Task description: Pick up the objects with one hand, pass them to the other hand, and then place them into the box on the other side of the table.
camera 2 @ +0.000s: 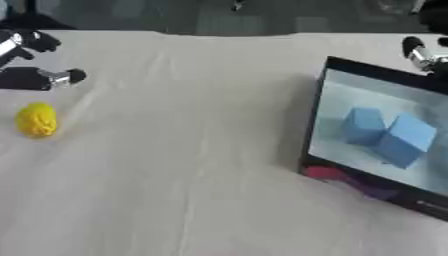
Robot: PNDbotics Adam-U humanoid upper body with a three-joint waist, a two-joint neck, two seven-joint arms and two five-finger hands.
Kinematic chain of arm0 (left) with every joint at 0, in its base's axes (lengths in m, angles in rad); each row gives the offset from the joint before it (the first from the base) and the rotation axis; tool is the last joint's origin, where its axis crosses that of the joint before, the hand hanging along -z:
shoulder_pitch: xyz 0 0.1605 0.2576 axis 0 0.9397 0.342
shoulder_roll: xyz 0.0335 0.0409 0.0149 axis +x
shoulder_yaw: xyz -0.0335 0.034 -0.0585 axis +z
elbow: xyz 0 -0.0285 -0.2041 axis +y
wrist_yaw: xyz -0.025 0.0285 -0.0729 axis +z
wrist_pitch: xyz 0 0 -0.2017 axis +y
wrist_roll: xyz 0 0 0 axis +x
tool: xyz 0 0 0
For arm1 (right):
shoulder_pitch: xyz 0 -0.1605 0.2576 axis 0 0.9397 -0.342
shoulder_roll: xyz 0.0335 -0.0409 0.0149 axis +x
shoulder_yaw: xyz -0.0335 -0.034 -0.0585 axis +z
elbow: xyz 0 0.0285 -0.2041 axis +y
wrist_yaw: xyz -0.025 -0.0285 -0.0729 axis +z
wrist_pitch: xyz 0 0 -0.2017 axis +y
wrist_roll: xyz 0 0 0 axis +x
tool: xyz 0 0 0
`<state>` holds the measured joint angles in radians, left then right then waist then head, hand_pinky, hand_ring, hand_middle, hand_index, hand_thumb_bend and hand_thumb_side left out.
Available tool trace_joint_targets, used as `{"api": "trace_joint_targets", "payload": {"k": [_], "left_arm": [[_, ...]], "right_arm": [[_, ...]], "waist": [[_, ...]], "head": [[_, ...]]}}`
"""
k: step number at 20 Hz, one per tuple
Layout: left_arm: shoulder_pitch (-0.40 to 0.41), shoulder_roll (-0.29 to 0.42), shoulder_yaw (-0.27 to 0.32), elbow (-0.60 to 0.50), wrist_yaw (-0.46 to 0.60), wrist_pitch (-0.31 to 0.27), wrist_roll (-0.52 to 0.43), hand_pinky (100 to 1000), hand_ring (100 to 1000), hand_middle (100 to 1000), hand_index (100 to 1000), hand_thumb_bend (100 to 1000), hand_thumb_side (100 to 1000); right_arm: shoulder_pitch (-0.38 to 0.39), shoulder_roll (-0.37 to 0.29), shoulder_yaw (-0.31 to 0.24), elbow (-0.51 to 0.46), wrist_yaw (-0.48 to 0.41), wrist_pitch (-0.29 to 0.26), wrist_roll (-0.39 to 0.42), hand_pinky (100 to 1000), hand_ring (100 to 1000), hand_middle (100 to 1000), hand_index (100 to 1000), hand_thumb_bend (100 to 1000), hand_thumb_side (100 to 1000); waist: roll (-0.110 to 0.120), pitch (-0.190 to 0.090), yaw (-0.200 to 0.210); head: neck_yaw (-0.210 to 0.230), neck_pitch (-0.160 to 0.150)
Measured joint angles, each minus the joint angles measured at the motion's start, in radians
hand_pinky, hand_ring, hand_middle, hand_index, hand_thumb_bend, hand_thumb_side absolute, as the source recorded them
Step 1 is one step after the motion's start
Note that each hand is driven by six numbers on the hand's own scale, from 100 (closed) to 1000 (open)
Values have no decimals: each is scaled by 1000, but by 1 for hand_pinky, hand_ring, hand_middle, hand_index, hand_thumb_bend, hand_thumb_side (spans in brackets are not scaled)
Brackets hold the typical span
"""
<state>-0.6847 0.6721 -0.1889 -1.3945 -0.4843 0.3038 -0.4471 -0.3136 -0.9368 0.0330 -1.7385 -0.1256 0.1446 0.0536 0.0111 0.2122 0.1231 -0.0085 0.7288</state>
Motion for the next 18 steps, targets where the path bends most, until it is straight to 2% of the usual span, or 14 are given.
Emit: {"api": "trace_joint_targets", "payload": {"k": [3, 9, 14, 18], "left_arm": [[0, 31, 5, 23, -1, 3, -57, 844, 857, 757, 823, 635, 501], [-1, 67, 6, 76, -9, 7, -166, 848, 860, 762, 816, 533, 305], [-10, 76, 6, 113, -24, -2, -241, 851, 862, 769, 817, 546, 251], [-23, 76, 7, 153, -73, -3, -271, 852, 862, 772, 812, 532, 165]], "right_arm": [[0, 0, 0, 0, 0, 1, -4, 991, 1000, 928, 945, 168, 573], [0, 0, 0, 0, -3, 1, -5, 991, 1000, 928, 946, 155, 575], [0, 7, 0, 1, -12, 1, -6, 991, 1000, 927, 946, 156, 578], [0, 8, 0, 1, -12, 1, -6, 990, 1000, 924, 944, 159, 578]], "waist": [[0, 0, 0], [0, 0, -1], [0, 0, -2], [0, 0, -6]], "head": [[7, 0], [19, -1], [27, -2], [32, -2]]}}
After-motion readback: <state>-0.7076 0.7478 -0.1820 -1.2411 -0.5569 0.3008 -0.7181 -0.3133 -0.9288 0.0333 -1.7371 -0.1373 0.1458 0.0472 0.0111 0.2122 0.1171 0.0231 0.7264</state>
